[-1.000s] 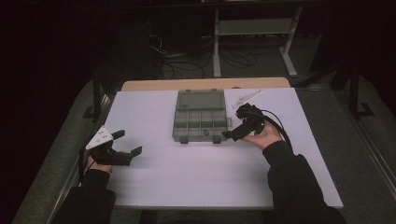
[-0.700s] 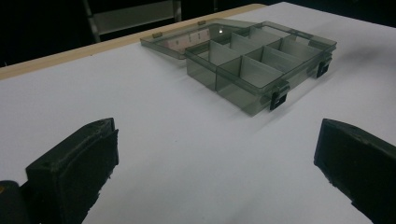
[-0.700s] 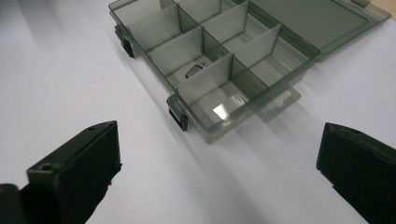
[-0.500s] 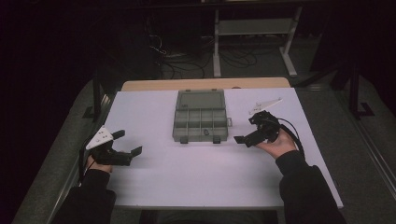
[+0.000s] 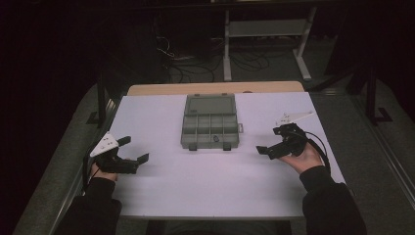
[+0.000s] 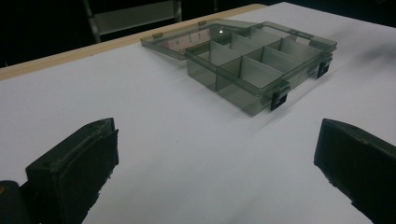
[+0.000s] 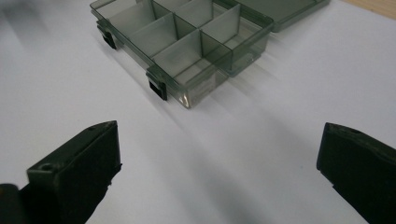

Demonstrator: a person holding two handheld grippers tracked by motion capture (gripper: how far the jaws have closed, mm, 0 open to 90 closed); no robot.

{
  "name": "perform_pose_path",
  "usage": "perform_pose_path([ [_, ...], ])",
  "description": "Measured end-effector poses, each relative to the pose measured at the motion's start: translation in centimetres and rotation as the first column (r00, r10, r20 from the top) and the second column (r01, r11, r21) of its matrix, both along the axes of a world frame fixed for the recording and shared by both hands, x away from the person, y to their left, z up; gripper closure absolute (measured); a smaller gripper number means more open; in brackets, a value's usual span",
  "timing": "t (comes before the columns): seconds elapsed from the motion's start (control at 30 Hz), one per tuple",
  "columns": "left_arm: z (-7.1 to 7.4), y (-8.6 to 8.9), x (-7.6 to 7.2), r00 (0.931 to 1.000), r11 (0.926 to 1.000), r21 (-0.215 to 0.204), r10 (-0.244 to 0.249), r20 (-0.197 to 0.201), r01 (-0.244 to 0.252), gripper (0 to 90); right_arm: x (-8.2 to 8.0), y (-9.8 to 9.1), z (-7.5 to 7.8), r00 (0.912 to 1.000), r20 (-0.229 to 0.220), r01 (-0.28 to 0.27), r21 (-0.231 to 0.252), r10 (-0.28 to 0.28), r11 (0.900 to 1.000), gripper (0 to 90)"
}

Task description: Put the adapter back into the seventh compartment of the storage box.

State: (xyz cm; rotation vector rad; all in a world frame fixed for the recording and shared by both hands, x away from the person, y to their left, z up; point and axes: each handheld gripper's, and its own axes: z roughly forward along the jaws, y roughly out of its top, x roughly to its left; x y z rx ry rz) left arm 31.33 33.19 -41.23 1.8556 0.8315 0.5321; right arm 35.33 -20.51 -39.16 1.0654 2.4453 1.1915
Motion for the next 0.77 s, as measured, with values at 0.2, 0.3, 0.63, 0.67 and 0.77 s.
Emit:
perform_pose_path([
  [0.2, 0.0, 0.0, 0.0, 1.0, 1.0, 0.0, 0.001, 0.0, -0.001, 0.0, -1.0, -1.4, -0.8, 0.999, 0.016, 0.042, 0.033, -0.042, 0.9986, 0.0],
  [0.3, 0.0, 0.0, 0.0, 1.0, 1.0, 0.0, 0.001, 0.0, -0.001, 0.0, -1.6, -1.9, -1.2, 0.998, 0.027, 0.057, 0.043, -0.058, 0.9975, 0.0],
  [0.63, 0.0, 0.0, 0.0, 1.0, 1.0, 0.001, 0.001, -0.001, -0.001, 0.0, -3.2, -3.1, -2.1, 0.9946, 0.05, 0.088, 0.06, -0.091, 0.9944, 0.0],
  [0.67, 0.0, 0.0, 0.0, 1.0, 1.0, 0.001, 0.001, -0.001, -0.001, 0.0, -3.2, -3.1, -2.1, 0.9946, 0.05, 0.088, 0.06, -0.091, 0.9944, 0.0],
  [0.77, 0.0, -0.1, 0.0, 1.0, 1.0, 0.001, 0.0, -0.001, 0.0, 0.0, -3.6, -3.5, -2.3, 0.9932, 0.053, 0.1, 0.064, -0.104, 0.9929, 0.0],
])
